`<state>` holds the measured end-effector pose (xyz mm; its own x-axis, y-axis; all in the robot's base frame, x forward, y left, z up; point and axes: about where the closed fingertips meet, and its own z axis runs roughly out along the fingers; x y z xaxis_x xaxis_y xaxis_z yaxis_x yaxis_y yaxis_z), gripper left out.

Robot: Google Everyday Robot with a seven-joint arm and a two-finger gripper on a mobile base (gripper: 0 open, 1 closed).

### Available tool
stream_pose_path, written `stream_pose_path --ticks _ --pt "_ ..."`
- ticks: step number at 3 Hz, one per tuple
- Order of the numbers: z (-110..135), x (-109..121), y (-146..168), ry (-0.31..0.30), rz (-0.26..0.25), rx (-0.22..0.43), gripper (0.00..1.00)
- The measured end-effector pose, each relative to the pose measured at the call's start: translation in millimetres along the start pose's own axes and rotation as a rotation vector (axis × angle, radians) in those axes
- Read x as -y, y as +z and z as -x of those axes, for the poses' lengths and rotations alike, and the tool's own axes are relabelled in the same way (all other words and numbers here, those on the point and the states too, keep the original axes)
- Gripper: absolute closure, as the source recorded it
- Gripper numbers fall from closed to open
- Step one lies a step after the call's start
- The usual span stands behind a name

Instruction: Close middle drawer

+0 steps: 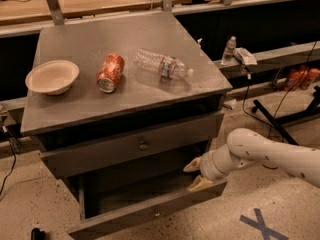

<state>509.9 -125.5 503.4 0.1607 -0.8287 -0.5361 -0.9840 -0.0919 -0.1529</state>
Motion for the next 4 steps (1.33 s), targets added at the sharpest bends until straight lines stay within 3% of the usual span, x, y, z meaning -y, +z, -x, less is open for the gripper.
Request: stream_pose_path --ticks 1,2,4 --pt "-5 34 15 0.033 -0.023 0.02 0.83" --pt "-13 49 31 0.062 -0.021 0.03 1.0" --pt "-47 38 86 0.132 0.046 0.067 1.0"
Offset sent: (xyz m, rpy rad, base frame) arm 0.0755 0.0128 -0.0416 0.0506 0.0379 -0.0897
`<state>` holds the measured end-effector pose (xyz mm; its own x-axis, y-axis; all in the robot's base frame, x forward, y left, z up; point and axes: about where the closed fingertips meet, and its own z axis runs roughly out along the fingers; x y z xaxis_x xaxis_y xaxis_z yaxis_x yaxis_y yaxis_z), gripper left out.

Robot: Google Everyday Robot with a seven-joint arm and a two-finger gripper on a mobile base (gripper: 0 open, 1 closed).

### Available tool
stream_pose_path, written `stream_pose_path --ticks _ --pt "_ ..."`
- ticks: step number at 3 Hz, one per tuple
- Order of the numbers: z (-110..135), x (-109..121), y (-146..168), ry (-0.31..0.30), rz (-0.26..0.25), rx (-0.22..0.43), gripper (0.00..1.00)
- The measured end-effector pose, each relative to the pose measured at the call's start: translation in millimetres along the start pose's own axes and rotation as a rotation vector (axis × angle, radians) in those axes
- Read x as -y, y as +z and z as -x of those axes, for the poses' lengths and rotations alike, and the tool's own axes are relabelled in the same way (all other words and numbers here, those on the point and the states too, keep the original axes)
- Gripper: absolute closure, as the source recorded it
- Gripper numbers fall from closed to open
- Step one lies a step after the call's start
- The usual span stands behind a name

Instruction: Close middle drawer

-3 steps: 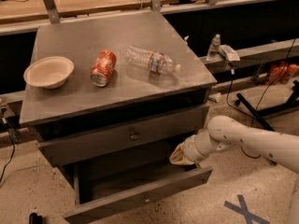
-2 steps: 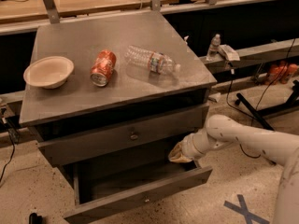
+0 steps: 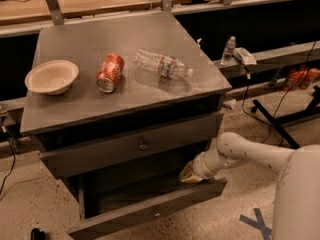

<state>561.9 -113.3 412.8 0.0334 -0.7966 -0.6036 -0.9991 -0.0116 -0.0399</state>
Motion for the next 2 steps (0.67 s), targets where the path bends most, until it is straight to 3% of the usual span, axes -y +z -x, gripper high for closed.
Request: stream_pose_path --ticks 1,2 --pt "-8 -14 15 -0.018 0.034 -0.002 1.0" --pt "-5 -37 14 -0.079 0.086 0.011 1.0"
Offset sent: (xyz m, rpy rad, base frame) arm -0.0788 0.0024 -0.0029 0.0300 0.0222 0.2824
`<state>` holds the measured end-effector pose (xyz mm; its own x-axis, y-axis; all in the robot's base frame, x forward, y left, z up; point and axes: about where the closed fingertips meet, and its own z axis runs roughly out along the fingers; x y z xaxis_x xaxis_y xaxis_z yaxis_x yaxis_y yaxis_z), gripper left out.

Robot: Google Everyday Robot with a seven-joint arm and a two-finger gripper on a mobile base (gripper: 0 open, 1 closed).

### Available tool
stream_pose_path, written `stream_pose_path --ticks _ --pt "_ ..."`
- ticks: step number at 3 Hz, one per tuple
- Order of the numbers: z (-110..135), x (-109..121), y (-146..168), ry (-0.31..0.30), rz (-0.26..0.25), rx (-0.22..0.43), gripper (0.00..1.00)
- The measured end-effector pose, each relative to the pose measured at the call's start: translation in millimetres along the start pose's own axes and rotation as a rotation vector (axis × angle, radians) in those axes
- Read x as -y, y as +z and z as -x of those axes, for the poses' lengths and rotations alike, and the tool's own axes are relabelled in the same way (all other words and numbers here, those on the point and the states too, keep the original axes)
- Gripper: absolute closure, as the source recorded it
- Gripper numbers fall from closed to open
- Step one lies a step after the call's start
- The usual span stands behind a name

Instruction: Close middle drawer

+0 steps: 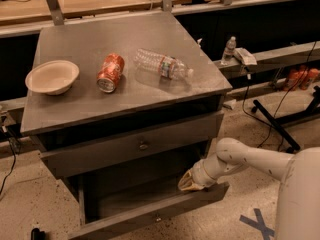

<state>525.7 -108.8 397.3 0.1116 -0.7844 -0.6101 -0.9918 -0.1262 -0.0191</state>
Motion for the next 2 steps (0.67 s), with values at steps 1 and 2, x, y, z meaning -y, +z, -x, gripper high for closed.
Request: stream_pose_path --ticks 1,2 --pt "2.5 -0.1 -3.2 0.0 0.0 0.0 1.0" --pt "2.5 -0.1 -3.3 -0.001 0.0 0.0 1.0"
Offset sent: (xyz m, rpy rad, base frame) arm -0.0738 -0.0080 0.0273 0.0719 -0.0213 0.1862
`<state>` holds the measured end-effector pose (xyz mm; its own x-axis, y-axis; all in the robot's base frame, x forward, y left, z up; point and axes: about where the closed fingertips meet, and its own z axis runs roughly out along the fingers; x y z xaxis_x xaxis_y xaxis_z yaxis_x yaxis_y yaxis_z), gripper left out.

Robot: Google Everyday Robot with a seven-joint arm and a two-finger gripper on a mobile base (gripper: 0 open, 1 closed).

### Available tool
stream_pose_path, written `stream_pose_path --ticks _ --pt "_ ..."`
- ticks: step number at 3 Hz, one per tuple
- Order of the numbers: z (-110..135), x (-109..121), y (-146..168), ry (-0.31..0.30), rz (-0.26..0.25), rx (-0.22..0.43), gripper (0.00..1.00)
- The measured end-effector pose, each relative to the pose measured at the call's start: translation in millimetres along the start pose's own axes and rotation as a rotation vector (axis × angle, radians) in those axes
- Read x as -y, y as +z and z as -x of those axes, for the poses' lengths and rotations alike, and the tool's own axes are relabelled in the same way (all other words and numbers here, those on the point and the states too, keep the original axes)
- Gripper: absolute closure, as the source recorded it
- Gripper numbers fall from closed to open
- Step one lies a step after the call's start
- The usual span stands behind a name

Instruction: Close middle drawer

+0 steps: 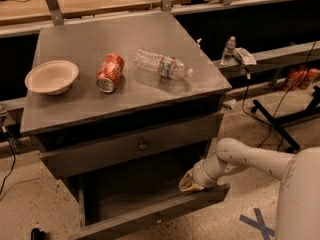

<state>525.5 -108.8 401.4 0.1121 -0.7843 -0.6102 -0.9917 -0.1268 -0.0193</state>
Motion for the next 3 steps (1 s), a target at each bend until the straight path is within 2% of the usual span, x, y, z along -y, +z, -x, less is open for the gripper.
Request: stream_pose_path --ticks 1,2,3 --pt "15 -7 -8 -0.061 -0.021 0.03 1.0" --pt "27 1 -10 -0.109 -0.028 0.033 1.0" --pt "27 12 6 -0.118 -0.001 0.015 1.0"
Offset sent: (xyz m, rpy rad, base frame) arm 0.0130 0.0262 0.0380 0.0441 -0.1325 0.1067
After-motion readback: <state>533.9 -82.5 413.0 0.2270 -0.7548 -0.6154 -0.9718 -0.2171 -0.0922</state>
